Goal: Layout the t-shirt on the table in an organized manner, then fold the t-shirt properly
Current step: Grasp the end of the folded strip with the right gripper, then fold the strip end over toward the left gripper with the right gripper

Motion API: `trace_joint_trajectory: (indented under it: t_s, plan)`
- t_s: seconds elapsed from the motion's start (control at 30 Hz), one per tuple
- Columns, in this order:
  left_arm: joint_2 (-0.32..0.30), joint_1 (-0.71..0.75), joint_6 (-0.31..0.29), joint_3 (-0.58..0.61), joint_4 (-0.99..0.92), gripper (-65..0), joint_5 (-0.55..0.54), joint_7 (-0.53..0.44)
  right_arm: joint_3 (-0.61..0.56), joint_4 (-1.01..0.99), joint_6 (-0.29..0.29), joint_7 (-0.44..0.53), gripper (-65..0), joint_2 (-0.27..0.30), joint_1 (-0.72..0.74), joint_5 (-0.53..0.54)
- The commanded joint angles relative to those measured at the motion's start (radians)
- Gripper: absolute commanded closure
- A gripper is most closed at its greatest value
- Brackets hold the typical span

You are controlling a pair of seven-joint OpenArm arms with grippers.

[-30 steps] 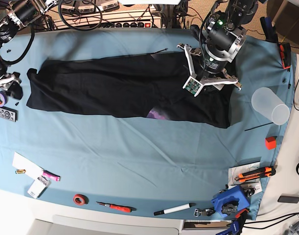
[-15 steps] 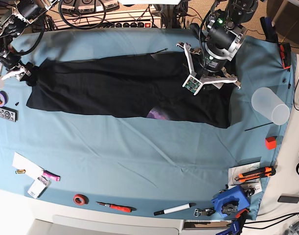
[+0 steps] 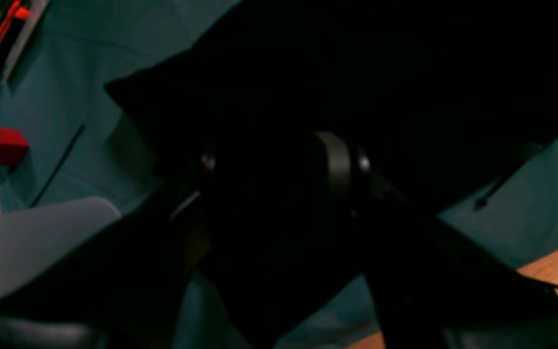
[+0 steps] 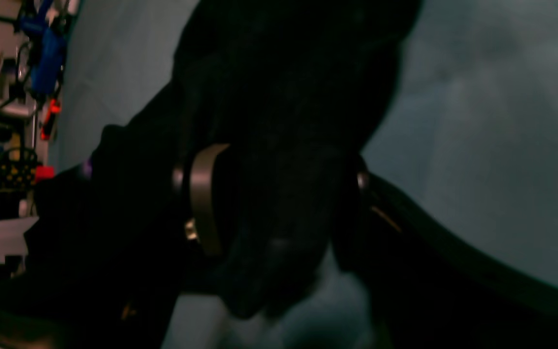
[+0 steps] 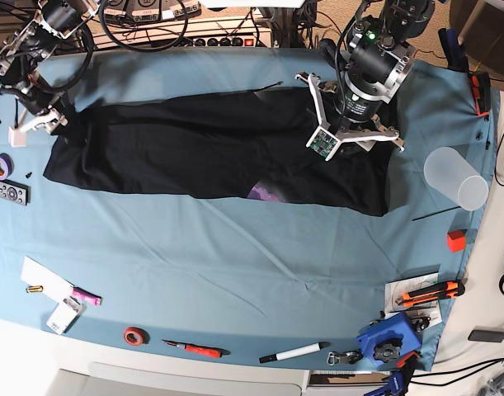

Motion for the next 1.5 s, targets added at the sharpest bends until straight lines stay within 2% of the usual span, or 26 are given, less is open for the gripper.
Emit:
trace_joint_trajectory:
  t_s: [0.0, 0.17, 0.23, 0.33, 0.37, 0.47, 0.57, 0.67, 0.73, 0.83, 0.93, 1.03, 1.17, 1.3, 1.47]
  plan:
    - [-0.002, -0.003, 0.001, -0.002, 0.018, -26.2, 0.007, -0.024, -0.033, 0.014, 0.001, 0.004, -30.9, 0.014, 0.008, -0.027]
    - [-0.003, -0.002, 0.001, -0.002, 0.018, -26.2, 0.008, -0.020, -0.142, 0.015, -0.014, 0.118, -30.1, 0.014, 0.010, -0.152]
    - [-0.003, -0.002, 0.002, -0.002, 0.018, -26.1, 0.008, -0.020, -0.139, 0.018, -0.014, 0.108, -21.9, 0.015, 0.014, -0.153]
    - [-0.003, -0.002, 0.002, -0.002, 0.018, -26.0, 0.008, -0.020, -0.100, 0.038, -0.009, 0.087, -1.6, 0.015, 0.028, -0.160]
    - [-0.003, -0.002, 0.002, -0.002, 0.018, -26.0, 0.008, -0.020, -0.079, 0.049, 0.001, 0.089, 0.0, 0.017, 0.032, -0.168]
    - [-0.002, -0.002, 0.002, -0.002, 0.018, -25.6, 0.008, -0.020, -0.011, 0.087, 0.001, 0.108, 0.0, 0.031, 0.063, -0.218]
    - [-0.002, -0.002, 0.011, -0.002, 0.018, -18.7, 0.008, -0.020, 0.037, 0.122, 0.001, 0.134, 0.0, 0.067, 0.100, -0.294]
    - [-0.002, -0.002, 0.072, -0.002, 0.018, -7.8, 0.017, -0.019, 0.037, 0.172, 0.001, 0.136, 0.0, 0.106, 0.114, -0.343]
    - [-0.002, -0.002, 0.095, -0.002, 0.018, 0.0, 0.060, -0.012, 0.026, 0.234, 0.001, 0.129, 0.0, 0.111, 0.112, -0.378]
    - [-0.002, -0.002, 0.145, -0.002, 0.018, 0.0, 0.142, 0.007, -0.014, 0.343, 0.001, 0.104, 0.0, 0.097, 0.102, -0.418]
    - [-0.003, -0.002, 0.166, -0.002, 0.018, 0.0, 0.211, 0.048, -0.093, 0.448, -0.005, 0.093, 0.0, 0.077, 0.069, -0.418]
    - [-0.003, 0.012, 0.166, -0.002, 0.018, 0.0, 0.254, 0.048, -0.208, 0.540, -0.011, 0.092, 0.0, 0.049, 0.028, -0.437]
    - [-0.003, 0.026, 0.166, -0.002, 0.017, 0.0, 0.255, 0.048, -0.381, 0.655, -0.026, 0.092, 0.0, 0.026, -0.027, -0.500]
    - [-0.003, 0.028, 0.166, -0.002, 0.017, 0.0, 0.256, 0.048, -0.518, 0.765, -0.076, 0.092, 0.0, 0.025, -0.071, -0.550]
    - [-0.003, 0.028, 0.166, -0.002, 0.017, 0.0, 0.255, 0.047, -0.673, 0.787, -0.120, 0.092, 0.0, 0.025, -0.078, -0.644]
